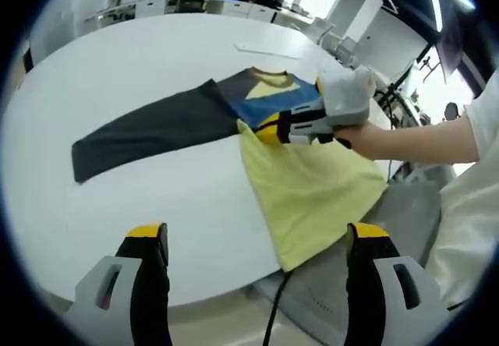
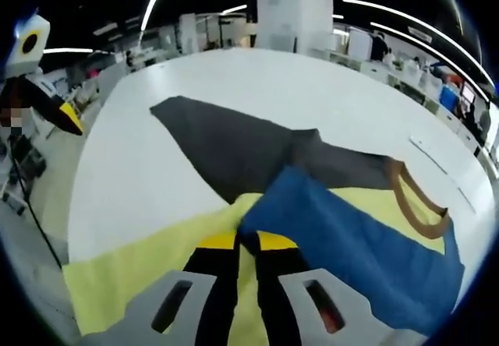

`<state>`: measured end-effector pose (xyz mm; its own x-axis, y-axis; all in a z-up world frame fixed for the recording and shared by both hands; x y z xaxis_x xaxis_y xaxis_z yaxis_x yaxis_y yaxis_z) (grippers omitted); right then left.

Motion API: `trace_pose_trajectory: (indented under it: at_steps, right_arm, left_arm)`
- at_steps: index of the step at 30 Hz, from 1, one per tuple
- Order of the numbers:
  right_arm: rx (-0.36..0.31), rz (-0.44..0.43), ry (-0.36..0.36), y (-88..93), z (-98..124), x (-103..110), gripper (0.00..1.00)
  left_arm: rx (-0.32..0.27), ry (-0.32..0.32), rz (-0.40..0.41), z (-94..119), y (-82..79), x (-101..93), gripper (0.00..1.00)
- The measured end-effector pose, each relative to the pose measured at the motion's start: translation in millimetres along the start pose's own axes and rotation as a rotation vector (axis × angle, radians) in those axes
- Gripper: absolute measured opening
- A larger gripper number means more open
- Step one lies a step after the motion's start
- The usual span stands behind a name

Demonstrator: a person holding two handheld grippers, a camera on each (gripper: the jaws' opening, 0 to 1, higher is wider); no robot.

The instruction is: Fold the garment on the visible template until the final outline fits inside the template.

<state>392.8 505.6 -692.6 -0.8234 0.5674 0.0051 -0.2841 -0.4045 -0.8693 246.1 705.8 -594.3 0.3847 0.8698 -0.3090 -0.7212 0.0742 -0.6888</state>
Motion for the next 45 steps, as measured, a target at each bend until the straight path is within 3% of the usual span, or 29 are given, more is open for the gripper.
trace_pose_trajectory:
  at_steps: [13, 24, 31, 45]
  right_arm:
    - [0.002, -0.006, -0.032, -2.1, 3.4, 4.7, 0.1]
    - [-0.009, -0.017, -0.015, -9.1, 20.8, 0.9, 0.13]
    - [-0.029, -0.01, -0.02, -16.6, 39.4, -1.8, 0.17]
    - [-0.014, -0.061, -0.018, -21.9, 95.9, -9.3, 0.38]
  left_arm:
    - [-0.008, -0.007, -0.01, 6.2, -3.7, -2.3, 0.92]
    - [-0.023, -0.003, -0.035, 9.3, -11.2, -9.7, 0.92]
    - [-0.031, 0.0, -0.061, 11.8, -18.2, -17.0, 0.92]
    - [-0.032, 0.009, -0.07, 21.8, -27.9, -29.6, 0.93]
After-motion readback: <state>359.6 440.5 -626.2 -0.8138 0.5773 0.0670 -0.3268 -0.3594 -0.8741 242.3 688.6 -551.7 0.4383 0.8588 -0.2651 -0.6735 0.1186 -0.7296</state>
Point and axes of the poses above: the point that each gripper's makers call its tool centre point, and the gripper's own axes: z roughly backward along the fingers, x roughly to its left, y roughly out of its underside, the point moved 10 cm from there along z, roughly backward along the fingers, and after that the axes turned 12 degrees about -x, right-handed, at the moved point
